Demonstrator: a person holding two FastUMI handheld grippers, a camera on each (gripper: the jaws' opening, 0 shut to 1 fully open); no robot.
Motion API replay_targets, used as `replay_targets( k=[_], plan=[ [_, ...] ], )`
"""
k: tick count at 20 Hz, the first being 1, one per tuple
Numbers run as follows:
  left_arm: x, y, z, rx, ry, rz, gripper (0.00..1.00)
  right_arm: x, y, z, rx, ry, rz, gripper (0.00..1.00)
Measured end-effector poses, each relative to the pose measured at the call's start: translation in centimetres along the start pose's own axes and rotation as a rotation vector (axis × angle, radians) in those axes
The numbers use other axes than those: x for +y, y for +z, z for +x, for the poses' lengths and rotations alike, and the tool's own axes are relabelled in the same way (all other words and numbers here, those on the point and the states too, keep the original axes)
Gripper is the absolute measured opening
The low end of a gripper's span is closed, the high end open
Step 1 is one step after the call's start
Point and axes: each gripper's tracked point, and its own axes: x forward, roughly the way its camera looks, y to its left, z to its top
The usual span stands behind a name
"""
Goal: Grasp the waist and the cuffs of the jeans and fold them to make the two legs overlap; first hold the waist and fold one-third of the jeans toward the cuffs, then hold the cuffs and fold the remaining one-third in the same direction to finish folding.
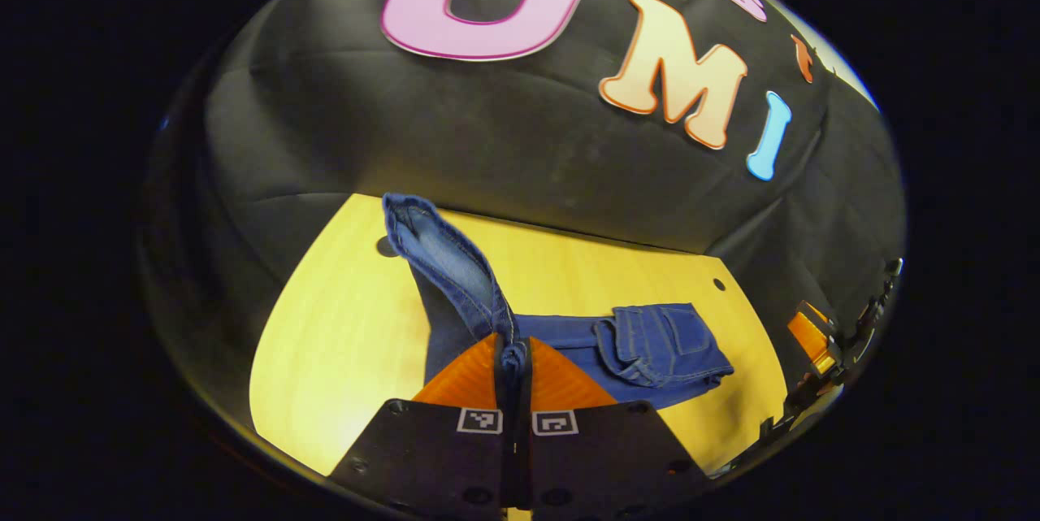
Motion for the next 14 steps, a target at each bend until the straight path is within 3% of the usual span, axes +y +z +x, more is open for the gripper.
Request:
replay_targets(
  k=[10,14],
  plan=[
    [-16.0,0.0,6.9,0.005,-0.186,0.084,0.00,-8.8,1.2,-3.7,-0.010,-0.073,-0.013,0.98],
    [-20.4,-2.2,10.8,0.048,-0.208,0.110,0.00,-12.3,0.0,-4.9,0.025,-0.111,-0.021,0.98]
  ],
)
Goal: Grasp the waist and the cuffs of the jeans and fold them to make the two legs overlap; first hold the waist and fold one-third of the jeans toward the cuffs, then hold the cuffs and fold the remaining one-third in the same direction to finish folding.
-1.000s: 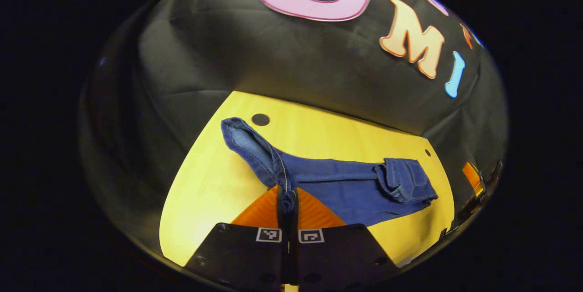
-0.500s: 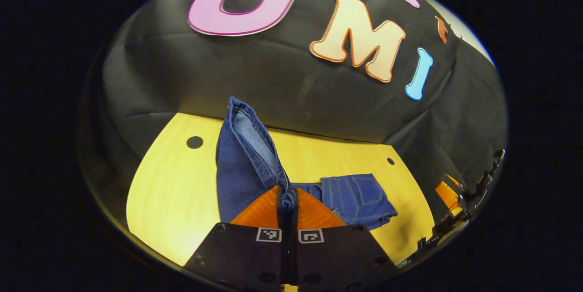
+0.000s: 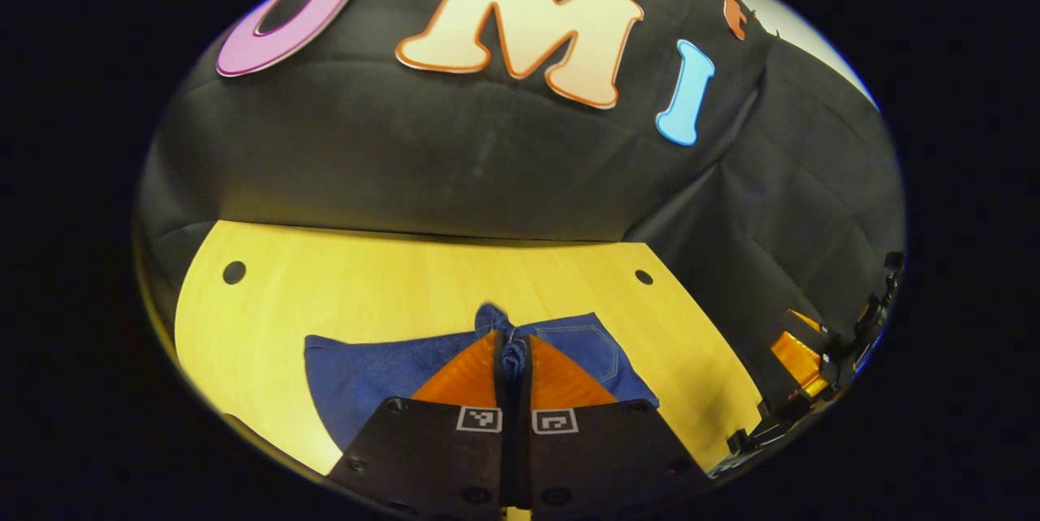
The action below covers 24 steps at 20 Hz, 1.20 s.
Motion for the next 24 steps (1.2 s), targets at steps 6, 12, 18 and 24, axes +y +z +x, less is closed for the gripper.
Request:
replay_targets(
  k=[6,12,18,24],
  plan=[
    [-1.8,-4.5,5.2,0.060,0.069,0.054,0.00,-2.9,-1.6,-0.8,0.034,-0.003,-0.018,0.98],
    [-3.6,-5.7,5.6,-0.009,0.106,0.061,0.22,-2.7,-1.3,-0.6,0.021,0.070,-0.055,0.98],
    [-5.5,1.0,-4.5,-0.317,0.197,0.191,0.96,2.6,4.8,-2.8,-0.154,0.140,-0.009,0.97],
    [-4.2,3.3,-17.3,-0.502,0.308,0.288,0.95,9.6,12.1,-9.2,-0.399,0.140,0.050,0.97]
  ],
)
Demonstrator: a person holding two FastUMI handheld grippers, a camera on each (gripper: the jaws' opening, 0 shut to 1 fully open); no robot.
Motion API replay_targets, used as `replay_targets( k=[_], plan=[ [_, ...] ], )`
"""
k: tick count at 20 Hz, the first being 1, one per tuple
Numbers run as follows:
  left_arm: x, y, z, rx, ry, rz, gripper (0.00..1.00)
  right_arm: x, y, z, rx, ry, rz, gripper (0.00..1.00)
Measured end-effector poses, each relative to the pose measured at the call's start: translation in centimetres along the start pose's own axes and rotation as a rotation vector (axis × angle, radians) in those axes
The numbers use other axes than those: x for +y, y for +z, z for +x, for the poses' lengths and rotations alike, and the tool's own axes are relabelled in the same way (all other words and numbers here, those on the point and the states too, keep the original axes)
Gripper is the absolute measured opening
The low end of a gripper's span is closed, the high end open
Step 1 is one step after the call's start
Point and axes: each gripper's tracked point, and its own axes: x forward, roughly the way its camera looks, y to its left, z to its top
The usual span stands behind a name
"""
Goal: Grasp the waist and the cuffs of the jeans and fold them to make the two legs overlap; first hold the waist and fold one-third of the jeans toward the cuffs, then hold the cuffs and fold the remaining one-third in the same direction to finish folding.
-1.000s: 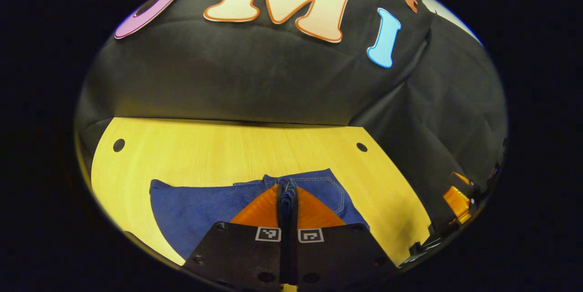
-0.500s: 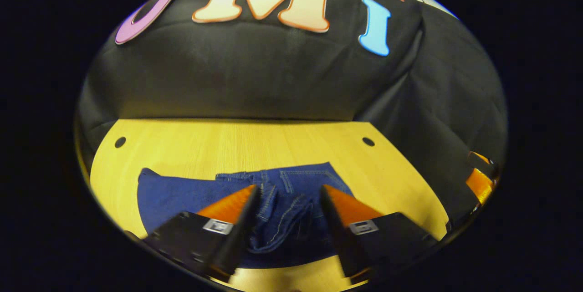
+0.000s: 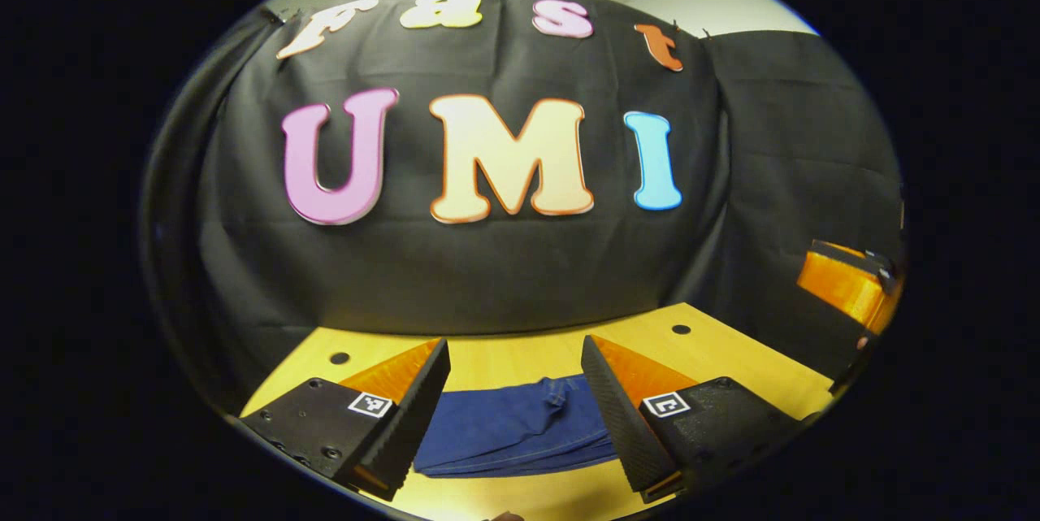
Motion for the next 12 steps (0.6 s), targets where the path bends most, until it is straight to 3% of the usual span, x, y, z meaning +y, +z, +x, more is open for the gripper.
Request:
replay_targets(
  k=[3,4,12],
  plan=[
    [1.7,1.8,-3.9,-0.060,0.017,0.025,0.94,3.3,2.2,-2.1,-0.046,-0.001,0.025,0.94],
    [2.3,2.2,-5.0,-0.076,0.021,0.033,0.96,4.2,2.4,-2.7,-0.050,0.002,0.027,0.97],
    [4.6,4.1,-10.6,-0.140,0.028,0.045,0.94,9.1,3.3,-6.4,-0.053,0.018,-0.024,0.94]
  ],
)
